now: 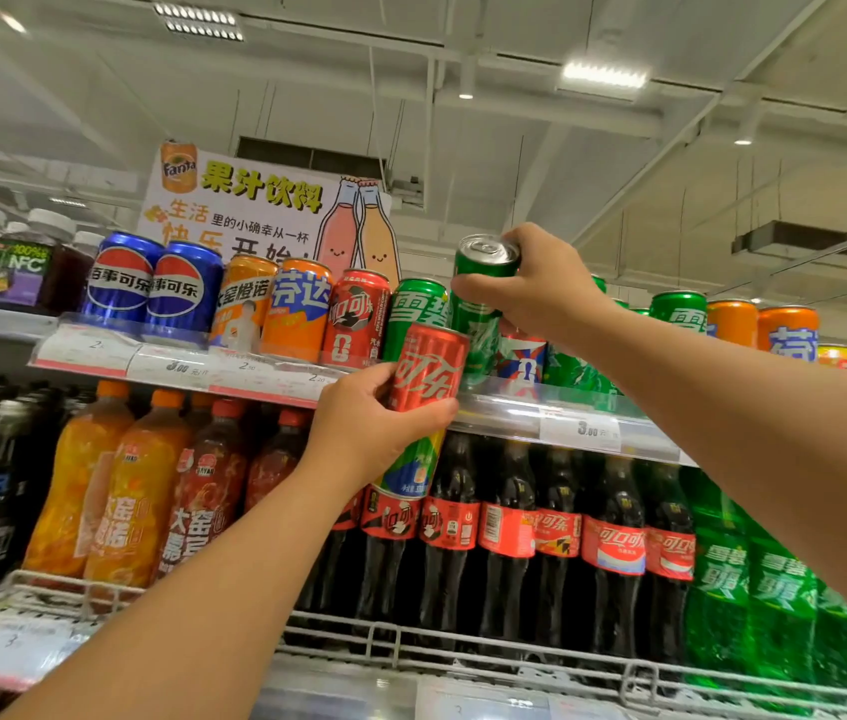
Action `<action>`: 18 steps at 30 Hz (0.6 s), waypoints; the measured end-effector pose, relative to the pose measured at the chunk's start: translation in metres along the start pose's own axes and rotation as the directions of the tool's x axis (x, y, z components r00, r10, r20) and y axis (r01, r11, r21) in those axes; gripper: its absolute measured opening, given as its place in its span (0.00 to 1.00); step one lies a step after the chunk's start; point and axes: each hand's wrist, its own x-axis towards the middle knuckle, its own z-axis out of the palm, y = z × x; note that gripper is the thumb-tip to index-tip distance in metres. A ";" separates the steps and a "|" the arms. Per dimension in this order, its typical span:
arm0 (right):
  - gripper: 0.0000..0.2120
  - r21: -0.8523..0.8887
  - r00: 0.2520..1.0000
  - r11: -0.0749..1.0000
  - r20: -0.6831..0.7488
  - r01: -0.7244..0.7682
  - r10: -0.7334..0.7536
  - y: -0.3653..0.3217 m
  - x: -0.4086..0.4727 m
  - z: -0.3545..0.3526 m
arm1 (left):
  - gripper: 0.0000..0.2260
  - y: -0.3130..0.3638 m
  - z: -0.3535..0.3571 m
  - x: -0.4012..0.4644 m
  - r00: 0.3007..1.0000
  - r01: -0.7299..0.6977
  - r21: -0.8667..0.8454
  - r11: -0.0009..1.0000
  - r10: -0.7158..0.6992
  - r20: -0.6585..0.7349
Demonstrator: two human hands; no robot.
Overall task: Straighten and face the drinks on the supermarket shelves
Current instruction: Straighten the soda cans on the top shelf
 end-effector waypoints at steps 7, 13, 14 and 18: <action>0.21 0.033 0.992 0.999 -0.124 0.022 -0.017 0.001 -0.011 -0.081 | 0.16 0.012 0.009 -0.005 0.998 -0.053 0.110 0.993 0.055 -0.007; 0.21 -0.056 0.974 0.997 -0.222 -0.052 0.039 0.028 -0.019 -0.125 | 0.20 0.034 0.054 -0.008 0.989 -0.114 0.053 0.992 0.109 0.097; 0.21 -0.074 0.972 0.995 -0.231 -0.063 0.044 0.033 -0.018 -0.129 | 0.19 0.036 0.062 -0.008 0.988 -0.111 0.034 0.993 0.107 0.114; 0.22 -0.110 0.969 0.990 -0.241 -0.085 0.056 0.050 -0.012 -0.136 | 0.11 0.028 0.085 -0.010 0.993 -0.100 0.056 0.993 0.096 0.073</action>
